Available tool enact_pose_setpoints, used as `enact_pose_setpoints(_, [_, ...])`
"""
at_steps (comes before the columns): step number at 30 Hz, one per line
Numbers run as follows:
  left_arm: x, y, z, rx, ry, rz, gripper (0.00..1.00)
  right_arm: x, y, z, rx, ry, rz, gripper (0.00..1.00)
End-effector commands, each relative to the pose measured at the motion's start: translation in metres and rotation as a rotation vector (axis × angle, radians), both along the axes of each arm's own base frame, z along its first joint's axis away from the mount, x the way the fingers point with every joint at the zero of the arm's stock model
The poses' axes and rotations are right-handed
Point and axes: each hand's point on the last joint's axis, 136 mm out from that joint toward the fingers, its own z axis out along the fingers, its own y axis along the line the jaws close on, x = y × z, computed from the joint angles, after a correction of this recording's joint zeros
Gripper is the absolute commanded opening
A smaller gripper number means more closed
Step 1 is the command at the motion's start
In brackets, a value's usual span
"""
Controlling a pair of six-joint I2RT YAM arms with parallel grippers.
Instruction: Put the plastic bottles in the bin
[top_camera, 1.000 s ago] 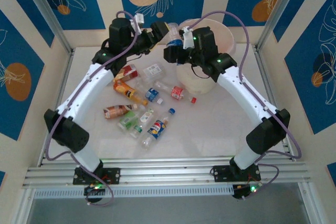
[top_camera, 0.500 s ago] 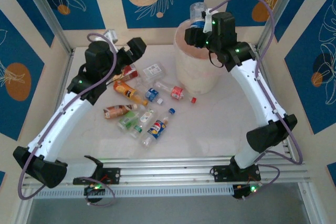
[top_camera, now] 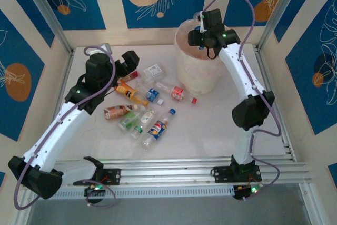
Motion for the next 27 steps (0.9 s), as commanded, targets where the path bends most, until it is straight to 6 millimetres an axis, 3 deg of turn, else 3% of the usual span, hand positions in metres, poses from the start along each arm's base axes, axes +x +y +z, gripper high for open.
enact_pose_setpoints(1, [0.0, 0.015, -0.011, 0.058, 0.015, 0.054, 0.99, -0.003, -0.012, -0.005, -0.051, 0.051, -0.016, 0.47])
enact_pose_setpoints(16, [0.01, 0.014, -0.027, 0.076, 0.062, 0.071, 1.0, 0.017, -0.036, -0.077, -0.105, 0.239, -0.048, 0.47])
enact_pose_setpoints(27, [0.013, 0.013, -0.033, 0.075, 0.08, 0.069, 0.99, 0.027, -0.038, -0.121, -0.116, 0.326, -0.035, 0.51])
